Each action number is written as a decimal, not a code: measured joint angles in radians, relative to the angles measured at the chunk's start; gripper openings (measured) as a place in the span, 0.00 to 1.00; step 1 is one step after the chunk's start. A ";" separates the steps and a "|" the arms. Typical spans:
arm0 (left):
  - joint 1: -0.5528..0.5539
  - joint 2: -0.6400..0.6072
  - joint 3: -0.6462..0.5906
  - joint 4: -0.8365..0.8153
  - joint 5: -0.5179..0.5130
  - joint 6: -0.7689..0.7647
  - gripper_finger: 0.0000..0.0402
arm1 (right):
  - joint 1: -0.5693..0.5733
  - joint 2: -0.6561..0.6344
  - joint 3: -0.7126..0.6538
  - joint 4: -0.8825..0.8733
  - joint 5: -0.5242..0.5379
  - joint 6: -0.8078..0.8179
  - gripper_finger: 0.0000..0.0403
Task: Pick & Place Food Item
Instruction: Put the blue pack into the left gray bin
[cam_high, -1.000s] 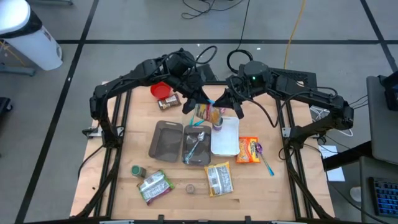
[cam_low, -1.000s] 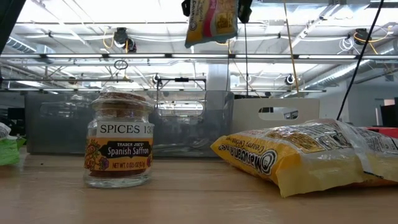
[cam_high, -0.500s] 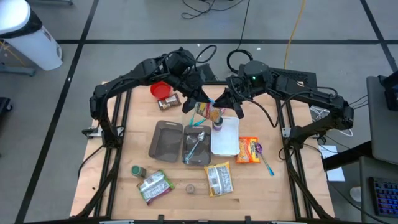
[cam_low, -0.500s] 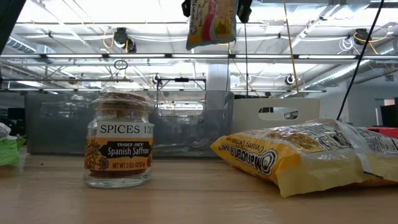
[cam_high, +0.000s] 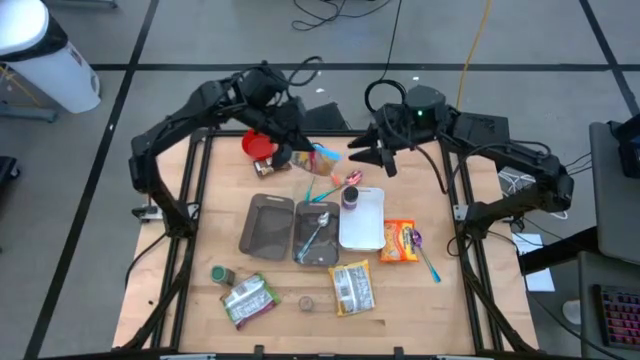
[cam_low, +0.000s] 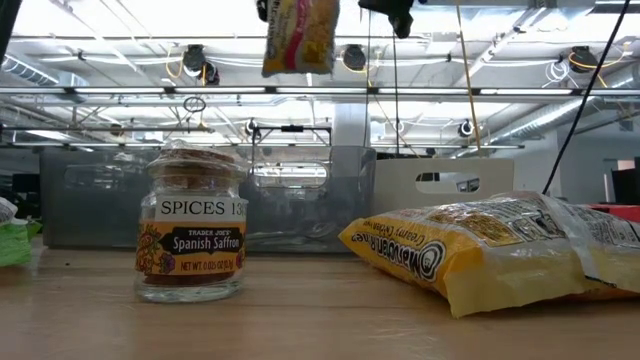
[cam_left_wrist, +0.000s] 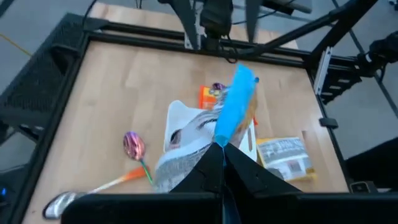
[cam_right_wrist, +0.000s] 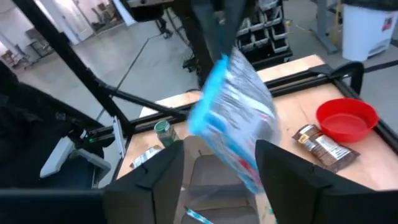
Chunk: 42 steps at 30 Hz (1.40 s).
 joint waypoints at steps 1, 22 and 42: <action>0.005 -0.011 0.000 -0.009 0.000 0.002 0.00 | -0.007 0.000 0.000 -0.001 0.000 0.003 0.50; 0.114 -0.532 -0.707 0.274 0.075 -0.113 0.00 | -0.024 0.000 -0.214 0.209 0.056 0.193 0.47; 0.116 -0.813 -1.281 0.555 0.146 -0.229 0.01 | 0.111 0.000 -0.632 1.040 0.352 0.560 0.45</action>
